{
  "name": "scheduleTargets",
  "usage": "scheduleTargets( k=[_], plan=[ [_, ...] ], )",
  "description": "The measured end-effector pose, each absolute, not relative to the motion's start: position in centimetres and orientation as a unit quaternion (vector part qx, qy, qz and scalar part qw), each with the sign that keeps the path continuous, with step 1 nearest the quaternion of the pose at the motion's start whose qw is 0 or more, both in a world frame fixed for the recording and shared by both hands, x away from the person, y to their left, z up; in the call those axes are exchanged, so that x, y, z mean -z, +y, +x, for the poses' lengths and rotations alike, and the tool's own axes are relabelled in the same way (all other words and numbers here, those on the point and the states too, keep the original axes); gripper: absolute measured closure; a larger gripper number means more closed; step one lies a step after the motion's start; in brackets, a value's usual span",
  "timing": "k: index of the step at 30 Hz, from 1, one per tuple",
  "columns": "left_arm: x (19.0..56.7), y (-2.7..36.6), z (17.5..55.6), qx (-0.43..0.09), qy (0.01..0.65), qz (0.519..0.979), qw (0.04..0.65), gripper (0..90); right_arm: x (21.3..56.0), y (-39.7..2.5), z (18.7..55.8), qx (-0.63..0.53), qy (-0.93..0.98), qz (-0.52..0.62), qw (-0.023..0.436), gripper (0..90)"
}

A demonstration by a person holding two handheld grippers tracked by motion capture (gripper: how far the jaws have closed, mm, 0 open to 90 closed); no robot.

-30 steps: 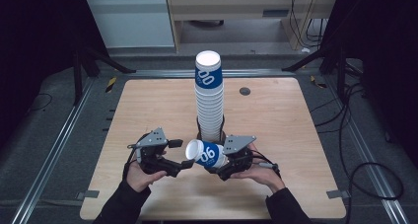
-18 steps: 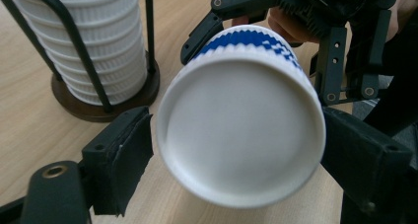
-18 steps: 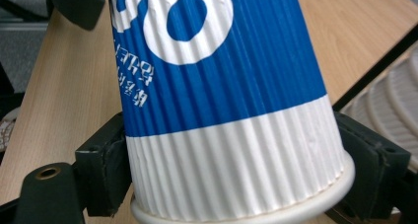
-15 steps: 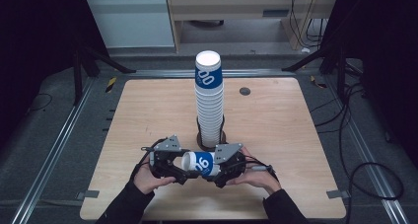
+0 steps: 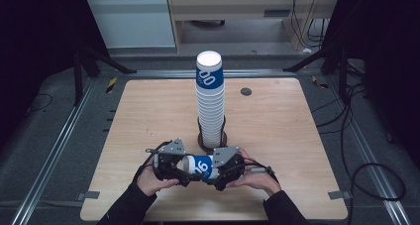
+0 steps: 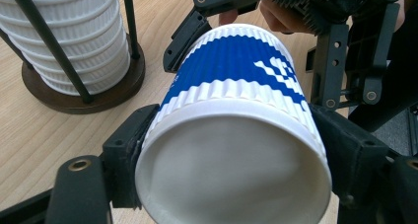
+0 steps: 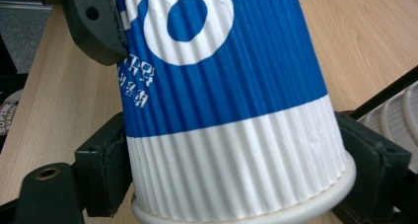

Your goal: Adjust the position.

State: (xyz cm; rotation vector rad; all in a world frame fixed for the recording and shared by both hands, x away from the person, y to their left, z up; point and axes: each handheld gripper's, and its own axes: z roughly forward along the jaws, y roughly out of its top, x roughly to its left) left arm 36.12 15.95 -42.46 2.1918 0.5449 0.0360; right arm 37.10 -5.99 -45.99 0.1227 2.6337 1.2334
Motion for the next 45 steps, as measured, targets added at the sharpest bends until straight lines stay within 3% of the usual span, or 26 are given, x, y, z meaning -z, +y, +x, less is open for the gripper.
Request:
scheduleTargets(
  k=[9,23,45],
  plan=[
    [41.5,17.4,36.3,-0.029,0.231,0.86,0.455,24.8,45.2,-6.9,37.5,-0.452,0.882,0.073,0.11,8.1],
    [40.7,20.4,37.0,-0.064,0.258,0.813,0.518,24.8,43.6,-10.2,38.6,-0.516,0.843,0.132,0.082,8.0],
    [41.3,18.2,36.1,-0.031,0.215,0.808,0.547,24.8,44.2,-9.6,38.5,-0.549,0.827,0.118,0.009,7.2]
  ],
)
